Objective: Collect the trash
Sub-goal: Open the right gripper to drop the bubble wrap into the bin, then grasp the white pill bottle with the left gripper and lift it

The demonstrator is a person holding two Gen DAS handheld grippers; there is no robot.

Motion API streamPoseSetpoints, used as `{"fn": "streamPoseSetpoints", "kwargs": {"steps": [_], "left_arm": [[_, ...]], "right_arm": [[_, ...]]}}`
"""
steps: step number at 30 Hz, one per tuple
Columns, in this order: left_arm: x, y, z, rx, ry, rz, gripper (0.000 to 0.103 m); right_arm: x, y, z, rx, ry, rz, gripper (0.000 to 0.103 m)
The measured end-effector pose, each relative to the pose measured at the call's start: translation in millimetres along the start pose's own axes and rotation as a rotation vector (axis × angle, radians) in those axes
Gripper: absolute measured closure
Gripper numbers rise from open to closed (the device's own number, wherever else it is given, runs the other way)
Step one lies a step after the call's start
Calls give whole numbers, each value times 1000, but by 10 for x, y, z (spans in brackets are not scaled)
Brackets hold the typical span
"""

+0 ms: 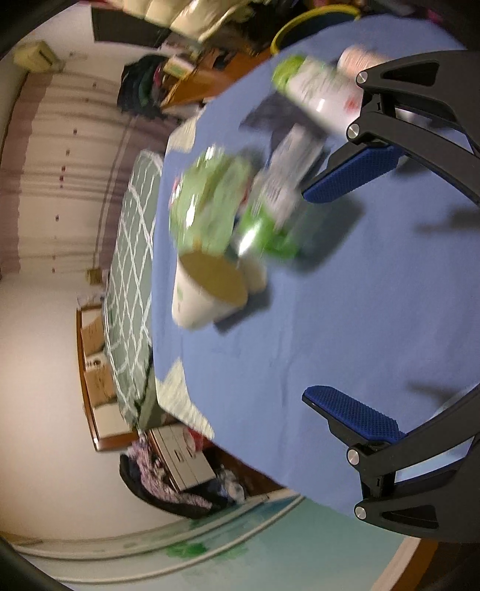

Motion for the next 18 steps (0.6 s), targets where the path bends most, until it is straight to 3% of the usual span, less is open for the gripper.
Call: {"fn": "streamPoseSetpoints", "kwargs": {"steps": [8,12,18], "left_arm": [[-344,-782,443,-100,9,-88,6],[-481,-1049,446,-134,40,-128,5],[-663,-1237,314,-107,101,-178,6]], "right_arm": [[2,-1,-23,38,11,-9,70],[2,15,-22,51,10,-4,70],[3,7,-37,71,17,-13,70]]}}
Point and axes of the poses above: each gripper's, at about its wrist camera, not at the fingertips, and z roughly against the way its jaws point, y to its left, x to its top, the point moved 4 cm from there along -z, roughly the way its jaws point, and after that the axes turned 7 degrees about y, right-handed, at the moved point
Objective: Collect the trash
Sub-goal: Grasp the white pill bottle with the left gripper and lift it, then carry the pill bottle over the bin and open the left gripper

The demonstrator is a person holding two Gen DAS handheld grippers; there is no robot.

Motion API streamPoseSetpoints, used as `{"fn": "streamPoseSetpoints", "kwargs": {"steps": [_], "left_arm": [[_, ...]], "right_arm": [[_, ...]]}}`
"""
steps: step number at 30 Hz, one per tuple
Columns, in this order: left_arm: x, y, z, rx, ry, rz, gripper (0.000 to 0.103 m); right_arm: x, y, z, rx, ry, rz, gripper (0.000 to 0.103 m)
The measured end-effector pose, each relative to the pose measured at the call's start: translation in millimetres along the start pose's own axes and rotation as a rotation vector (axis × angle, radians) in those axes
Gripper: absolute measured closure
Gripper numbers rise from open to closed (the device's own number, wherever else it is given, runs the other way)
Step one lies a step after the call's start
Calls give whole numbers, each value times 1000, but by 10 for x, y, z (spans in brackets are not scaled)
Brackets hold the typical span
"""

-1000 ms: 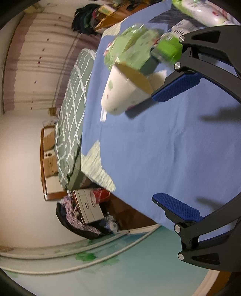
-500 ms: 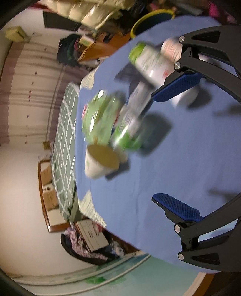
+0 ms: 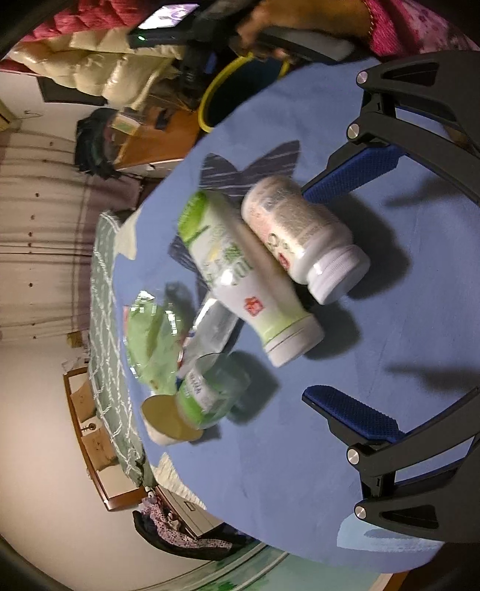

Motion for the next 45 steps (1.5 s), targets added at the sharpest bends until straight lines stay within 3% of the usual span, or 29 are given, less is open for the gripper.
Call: {"fn": "streamPoseSetpoints", "kwargs": {"steps": [11,14,21,24,32,35,37,45], "left_arm": [[232,696,-138,156,-47,90,6],[240,782,-131,119,-39,123,7],[172,227,75,-45,-67,66,7],[162,-20,9,-26,-57,23,7],[215,-145,-313,-12,24,70,7],[230,-132,-361,-7,16,88,7],[241,-117,-391,-14,17,96,17],[229,-194,-333,-20,10,43,17]], "right_arm": [[7,-3,-28,7,12,-3,70],[4,-10,-35,3,15,-1,70],[-1,-3,-36,5,15,-2,70],[2,4,-57,15,18,-3,70],[-7,-6,-91,46,33,-15,70],[-7,-9,-86,50,31,-14,70],[-5,-13,-85,51,32,-14,70],[-42,-52,66,72,-13,11,70]]}}
Point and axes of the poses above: each gripper's, at about its wrist camera, not at the fingertips, and z roughly against the way its jaws point, y to its left, x to its top, the point moved 4 cm from there along -z, roughly the way its jaws point, and after that the axes turned 7 degrees about y, right-handed, at the moved point
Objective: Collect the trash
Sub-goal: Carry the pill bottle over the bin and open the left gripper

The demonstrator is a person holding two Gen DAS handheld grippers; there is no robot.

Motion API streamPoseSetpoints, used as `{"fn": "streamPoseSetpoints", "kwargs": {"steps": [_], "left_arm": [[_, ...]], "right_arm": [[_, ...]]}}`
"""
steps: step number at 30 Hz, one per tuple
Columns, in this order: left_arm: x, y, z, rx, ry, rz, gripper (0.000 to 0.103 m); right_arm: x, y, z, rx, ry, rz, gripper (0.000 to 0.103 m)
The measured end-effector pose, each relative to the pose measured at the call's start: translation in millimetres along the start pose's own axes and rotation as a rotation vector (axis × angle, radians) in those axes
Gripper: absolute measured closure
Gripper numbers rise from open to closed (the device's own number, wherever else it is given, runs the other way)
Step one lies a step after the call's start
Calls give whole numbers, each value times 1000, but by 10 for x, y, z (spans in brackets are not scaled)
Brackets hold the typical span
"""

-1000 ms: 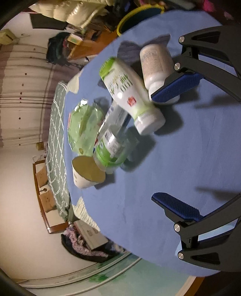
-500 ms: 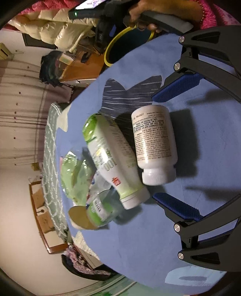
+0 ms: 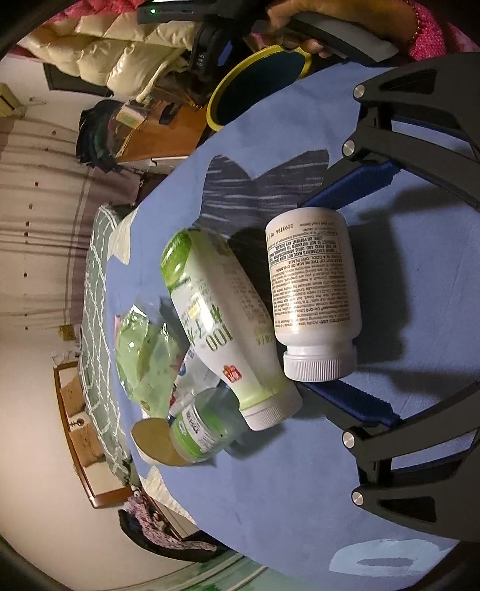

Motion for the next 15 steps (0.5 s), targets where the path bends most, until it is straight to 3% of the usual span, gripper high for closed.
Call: {"fn": "streamPoseSetpoints", "kwargs": {"steps": [10,15], "left_arm": [[178,-451,0,-80,-3,-99,17],[434,-874,-14,-118,-31,-164,17]], "right_arm": [[-130,-336,414,2,-25,86,69],[-235,-541,650,-11,-57,92,63]]}}
Point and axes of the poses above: each gripper's, at about its wrist camera, not at the fingertips, and z roughly against the way its jaws point, y to its left, x to its top, the point moved 4 cm from there along -z, roughly the way its jaws point, and after that the axes turned 7 degrees about y, right-handed, at the moved point
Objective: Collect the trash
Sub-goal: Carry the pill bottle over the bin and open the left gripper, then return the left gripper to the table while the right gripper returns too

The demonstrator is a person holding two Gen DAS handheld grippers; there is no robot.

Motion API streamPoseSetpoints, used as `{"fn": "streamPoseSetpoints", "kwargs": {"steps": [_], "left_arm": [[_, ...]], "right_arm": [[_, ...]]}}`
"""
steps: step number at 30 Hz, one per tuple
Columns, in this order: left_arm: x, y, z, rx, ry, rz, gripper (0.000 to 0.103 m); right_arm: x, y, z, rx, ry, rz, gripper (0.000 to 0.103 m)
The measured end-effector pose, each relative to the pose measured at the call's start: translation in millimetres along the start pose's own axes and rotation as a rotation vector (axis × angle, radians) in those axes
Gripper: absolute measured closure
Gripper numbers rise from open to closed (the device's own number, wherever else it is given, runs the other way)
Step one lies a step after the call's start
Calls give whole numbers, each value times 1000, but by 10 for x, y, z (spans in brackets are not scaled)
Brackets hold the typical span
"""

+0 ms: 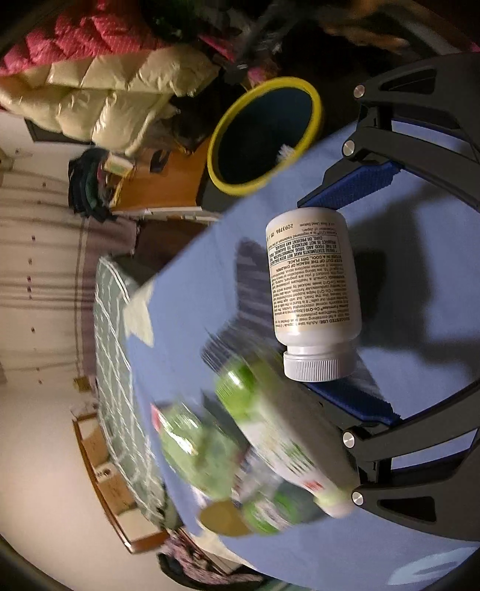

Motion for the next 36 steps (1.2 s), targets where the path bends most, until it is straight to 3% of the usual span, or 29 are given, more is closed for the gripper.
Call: {"fn": "streamPoseSetpoints", "kwargs": {"steps": [9,22,26,28,30,36], "left_arm": [[561,-815,-246,-92,-1,-115,17],[911,-1834,-914,-137,103,-249,17],[939,-1994,-1099,-135,122,-267,17],[970,-2051,-1190,-134,127,-266,8],[1006,-2042,-1191,-132,111,-251,7],[1040,-1652,-743,-201,47,-183,7]], "right_arm": [[-258,-322,187,-32,6,-28,62],[-569,-623,78,-47,82,-89,62],[-575,-690,73,-52,84,-104,62],[-577,-707,64,-52,87,-107,61],[-579,-706,52,-51,93,-106,61],[-567,-619,-2,-35,106,-87,60]]}}
Point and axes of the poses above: each gripper's, at about its wrist camera, not at the fingertips, and z roughly against the way its jaws point, y to its left, x to its top, the point moved 4 cm from there along -z, roughly the way its jaws point, and after that the axes turned 7 degrees about y, right-handed, at the moved point
